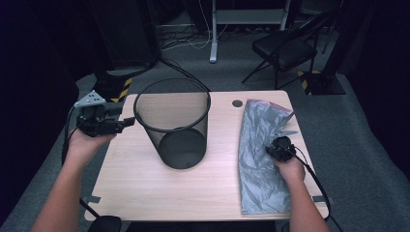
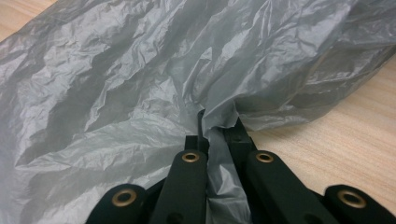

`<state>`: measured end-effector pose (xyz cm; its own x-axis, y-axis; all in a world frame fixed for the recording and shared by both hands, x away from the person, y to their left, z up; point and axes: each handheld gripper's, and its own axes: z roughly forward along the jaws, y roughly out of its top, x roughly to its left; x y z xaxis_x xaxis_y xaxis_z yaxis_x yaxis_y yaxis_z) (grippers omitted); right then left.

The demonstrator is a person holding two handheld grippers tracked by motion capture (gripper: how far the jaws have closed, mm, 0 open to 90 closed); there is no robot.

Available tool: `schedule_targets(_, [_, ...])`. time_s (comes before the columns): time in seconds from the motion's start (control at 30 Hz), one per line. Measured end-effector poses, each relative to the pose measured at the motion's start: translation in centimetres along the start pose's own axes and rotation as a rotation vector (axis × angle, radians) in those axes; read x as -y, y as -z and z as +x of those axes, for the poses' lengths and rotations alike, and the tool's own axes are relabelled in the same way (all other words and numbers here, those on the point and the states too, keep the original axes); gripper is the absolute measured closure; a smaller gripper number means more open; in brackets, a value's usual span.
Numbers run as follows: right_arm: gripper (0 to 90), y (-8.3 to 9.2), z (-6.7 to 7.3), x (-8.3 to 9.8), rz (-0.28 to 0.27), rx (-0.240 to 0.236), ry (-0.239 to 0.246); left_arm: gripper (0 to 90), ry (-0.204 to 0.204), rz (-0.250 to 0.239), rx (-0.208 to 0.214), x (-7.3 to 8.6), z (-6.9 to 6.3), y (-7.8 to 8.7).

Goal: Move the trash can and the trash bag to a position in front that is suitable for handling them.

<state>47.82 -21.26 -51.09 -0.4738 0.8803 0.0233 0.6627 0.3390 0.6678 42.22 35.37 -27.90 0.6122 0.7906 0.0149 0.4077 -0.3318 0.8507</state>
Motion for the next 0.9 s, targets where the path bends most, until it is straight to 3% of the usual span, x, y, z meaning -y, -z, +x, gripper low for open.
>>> schedule_targets(0.2, [88.0, 0.0, 0.0, 0.0, -0.002, -0.001, -0.006, 34.9, 0.006, 0.001, 0.024, -1.7, 0.1, -0.3])
schedule_targets(0.37, [87.9, 0.0, -0.1, 0.0, -0.002, -0.002, -0.008, 35.3, 0.007, 0.008, 0.049, -2.3, 0.0, -1.8])
schedule_targets(0.47, [87.9, 0.0, -0.1, 0.0, -0.002, -0.001, -0.007, 35.2, 0.025, 0.021, 0.067, -2.4, 0.3, -2.9])
schedule_targets(0.63, [87.9, 0.0, -0.1, 0.0, -0.001, -0.005, -0.008, 32.6, 0.039, 0.036, 0.040, -2.5, 1.0, -4.2])
schedule_targets(0.77, [87.8, 0.0, -0.1, 0.0, -0.001, -0.007, -0.010, 36.1, 0.060, 0.044, 0.031, -2.1, 1.7, -4.9])
schedule_targets(0.9, [87.8, 0.0, -0.1, 0.0, -0.001, -0.004, -0.006, 39.2, 0.113, 0.018, 0.084, -1.7, 2.7, -5.2])
